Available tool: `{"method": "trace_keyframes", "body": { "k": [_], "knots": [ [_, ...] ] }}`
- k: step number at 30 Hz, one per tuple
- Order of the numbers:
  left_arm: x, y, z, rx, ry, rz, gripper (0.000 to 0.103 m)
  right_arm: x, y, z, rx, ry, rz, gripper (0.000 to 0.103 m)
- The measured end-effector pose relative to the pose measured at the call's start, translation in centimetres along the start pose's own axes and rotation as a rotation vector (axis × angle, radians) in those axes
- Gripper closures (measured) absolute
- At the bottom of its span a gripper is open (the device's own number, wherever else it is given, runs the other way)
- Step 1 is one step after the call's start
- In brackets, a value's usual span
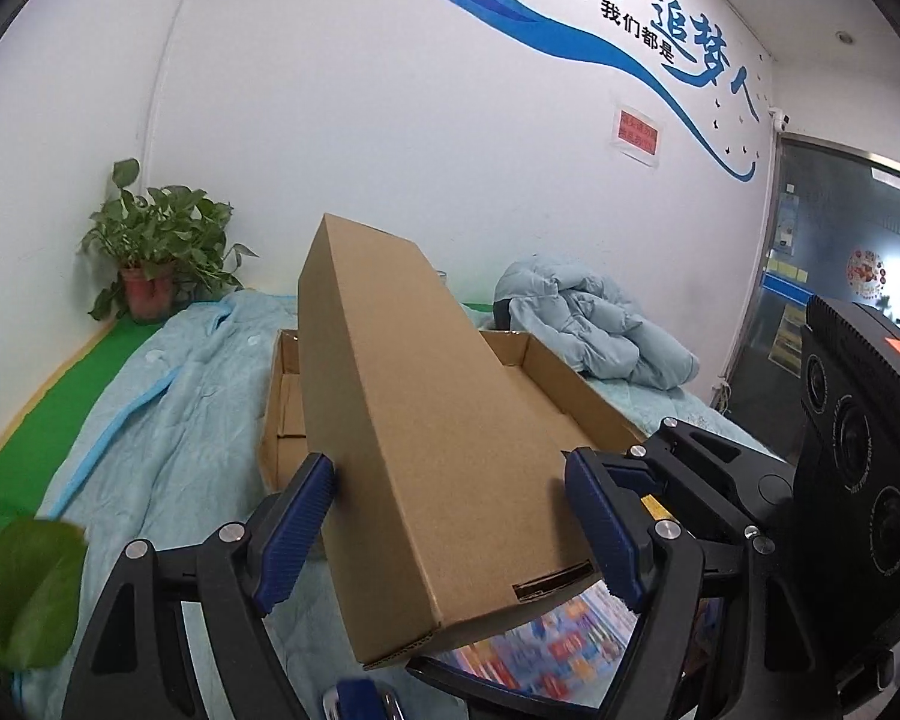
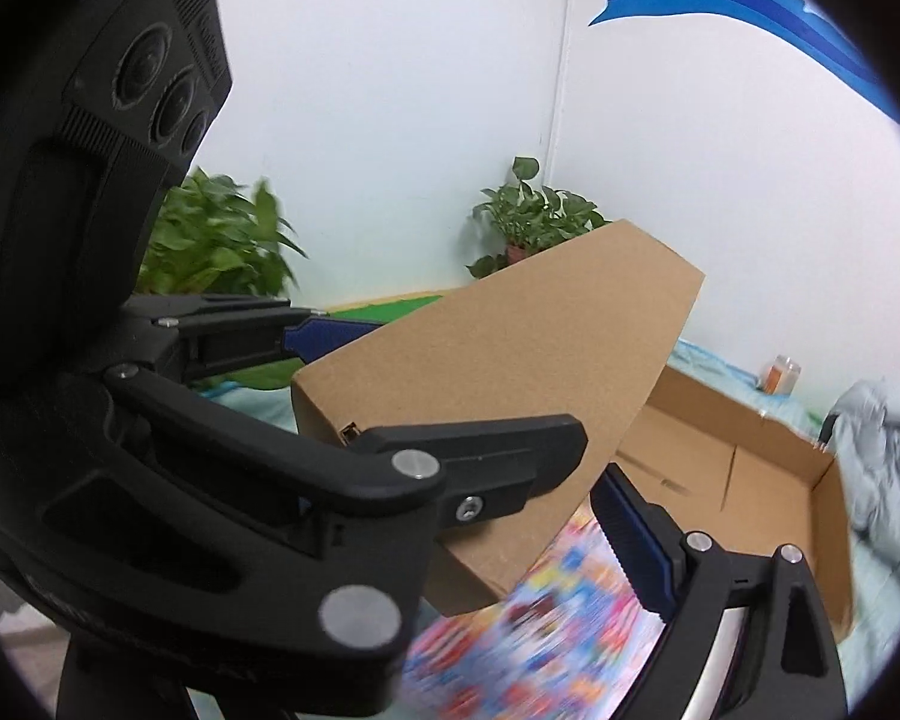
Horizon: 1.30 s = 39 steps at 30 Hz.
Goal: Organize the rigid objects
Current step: 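Carry the cardboard piece with the left gripper and lower it into the box, then open the left gripper and withdraw it from the box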
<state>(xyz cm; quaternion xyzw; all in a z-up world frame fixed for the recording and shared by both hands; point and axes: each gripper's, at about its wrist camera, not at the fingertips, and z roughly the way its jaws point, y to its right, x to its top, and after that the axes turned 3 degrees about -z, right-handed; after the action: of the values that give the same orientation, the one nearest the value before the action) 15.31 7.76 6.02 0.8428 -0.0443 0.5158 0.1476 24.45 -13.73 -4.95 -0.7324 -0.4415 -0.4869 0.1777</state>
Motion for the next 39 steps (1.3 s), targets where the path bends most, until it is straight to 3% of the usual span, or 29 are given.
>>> {"method": "trace_keyframes", "body": {
  "k": [13,16,22,26,30,33,34,36,37,39],
  "knots": [
    [5.7,-9.5,16.5,0.001,-0.142,-0.079,0.027,1.6,7.9,11.5,0.101,-0.176,0.028,0.011],
    [5.6,-11.6,19.8,0.011,-0.180,-0.096,0.027,1.7,9.5,14.4,0.143,-0.223,0.071,0.011],
    [3.6,-16.5,25.8,0.049,-0.317,-0.182,0.042,0.3,10.9,20.1,0.180,-0.368,0.143,0.012],
    [2.0,-18.6,26.7,0.066,-0.359,-0.242,0.052,0.0,10.8,21.0,0.213,-0.406,0.161,0.015],
    [1.2,-18.9,24.7,0.058,-0.309,-0.254,0.049,0.7,11.2,19.4,0.320,-0.354,0.169,0.015],
    [1.4,-19.2,23.3,0.080,-0.272,-0.268,0.044,0.3,11.1,18.8,0.323,-0.369,0.128,0.015],
    [1.3,-19.5,23.3,0.099,-0.276,-0.276,0.044,-0.1,11.2,19.2,0.320,-0.396,0.132,0.020],
    [0.8,-20.4,23.7,0.116,-0.307,-0.320,0.044,-1.2,11.2,20.3,0.312,-0.460,0.147,0.042],
    [0.4,-20.9,24.1,0.092,-0.324,-0.349,0.044,-1.5,11.0,20.7,0.300,-0.473,0.143,0.047],
    [-0.6,-21.1,25.0,0.049,-0.385,-0.387,0.050,-1.5,11.1,20.7,0.297,-0.459,0.150,0.047]
  ]
}}
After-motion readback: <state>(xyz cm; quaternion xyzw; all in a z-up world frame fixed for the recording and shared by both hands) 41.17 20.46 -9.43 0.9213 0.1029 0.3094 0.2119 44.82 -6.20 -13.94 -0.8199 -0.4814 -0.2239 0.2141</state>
